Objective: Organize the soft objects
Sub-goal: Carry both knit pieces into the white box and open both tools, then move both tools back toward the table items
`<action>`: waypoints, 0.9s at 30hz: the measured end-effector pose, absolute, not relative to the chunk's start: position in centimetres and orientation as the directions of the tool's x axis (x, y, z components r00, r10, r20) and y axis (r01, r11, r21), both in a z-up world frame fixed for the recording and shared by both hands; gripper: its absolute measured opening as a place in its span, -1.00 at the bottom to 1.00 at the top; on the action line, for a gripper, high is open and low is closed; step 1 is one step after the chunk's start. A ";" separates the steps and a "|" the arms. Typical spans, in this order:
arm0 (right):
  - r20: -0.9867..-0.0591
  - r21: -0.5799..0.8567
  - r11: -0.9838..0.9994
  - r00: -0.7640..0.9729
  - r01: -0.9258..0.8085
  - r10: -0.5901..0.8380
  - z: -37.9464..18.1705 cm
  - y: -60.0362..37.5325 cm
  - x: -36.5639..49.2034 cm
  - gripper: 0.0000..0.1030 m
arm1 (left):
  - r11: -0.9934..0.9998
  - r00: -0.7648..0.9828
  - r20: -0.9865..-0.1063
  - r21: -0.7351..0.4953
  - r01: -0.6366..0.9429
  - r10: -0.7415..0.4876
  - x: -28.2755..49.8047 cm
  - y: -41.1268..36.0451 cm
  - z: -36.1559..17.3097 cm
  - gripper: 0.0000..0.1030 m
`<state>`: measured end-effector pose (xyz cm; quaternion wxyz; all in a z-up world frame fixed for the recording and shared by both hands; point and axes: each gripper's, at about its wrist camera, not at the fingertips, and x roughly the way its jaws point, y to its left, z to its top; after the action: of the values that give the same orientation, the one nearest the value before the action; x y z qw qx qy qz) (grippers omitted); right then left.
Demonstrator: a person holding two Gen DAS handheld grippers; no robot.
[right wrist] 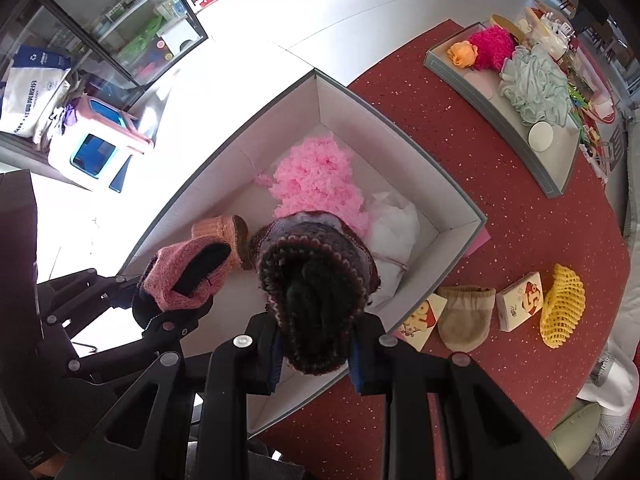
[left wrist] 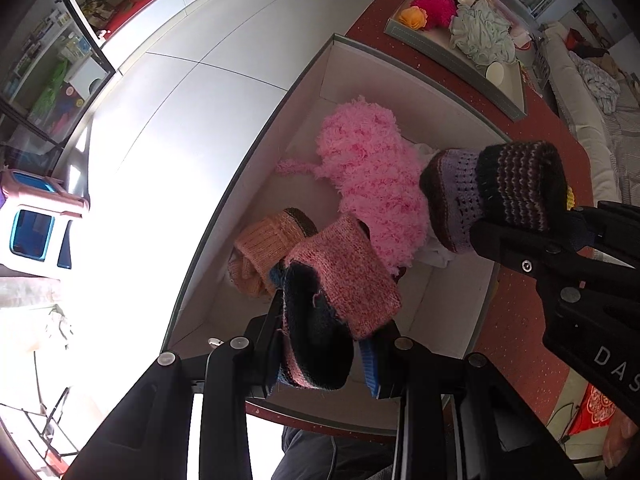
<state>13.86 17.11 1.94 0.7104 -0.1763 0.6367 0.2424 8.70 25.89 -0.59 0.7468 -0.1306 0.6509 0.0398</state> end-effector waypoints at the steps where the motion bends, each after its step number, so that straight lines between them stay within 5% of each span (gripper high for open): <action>1: -0.990 0.058 0.820 0.071 -0.569 0.119 1.9 17.2 14.0 -0.47 | 0.963 0.146 -0.983 -0.141 -0.228 -0.109 8.8 25.9 -0.7 -0.35; 10: -0.992 0.060 0.830 0.062 -0.555 0.113 1.6 16.8 14.2 -0.46 | 0.969 0.124 -0.988 -0.119 -0.218 -0.093 8.8 25.7 -1.3 -0.35; 13: -0.991 0.079 0.825 0.049 -0.559 0.128 1.6 16.9 14.1 -0.29 | 0.972 0.124 -0.989 -0.108 -0.210 -0.083 8.7 25.4 -1.4 -0.24; 14: -0.992 0.075 0.824 0.045 -0.562 0.122 1.5 17.0 14.0 -0.13 | 0.972 0.121 -0.990 -0.099 -0.212 -0.074 8.7 25.3 -1.4 0.00; 17: -0.993 0.068 0.830 0.039 -0.554 0.108 1.4 16.8 13.7 0.31 | 0.973 0.132 -0.990 -0.085 -0.217 -0.057 8.6 25.2 -1.2 0.02; 27: -0.986 0.066 0.889 0.109 -0.453 0.129 2.6 10.1 12.9 0.37 | 0.990 0.141 -0.984 -0.120 -0.079 -0.108 7.4 20.5 -0.5 0.02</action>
<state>12.88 10.10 2.55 0.7337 -0.1271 0.6373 0.1982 7.42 20.46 -0.52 0.7520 -0.0713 0.6552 -0.0098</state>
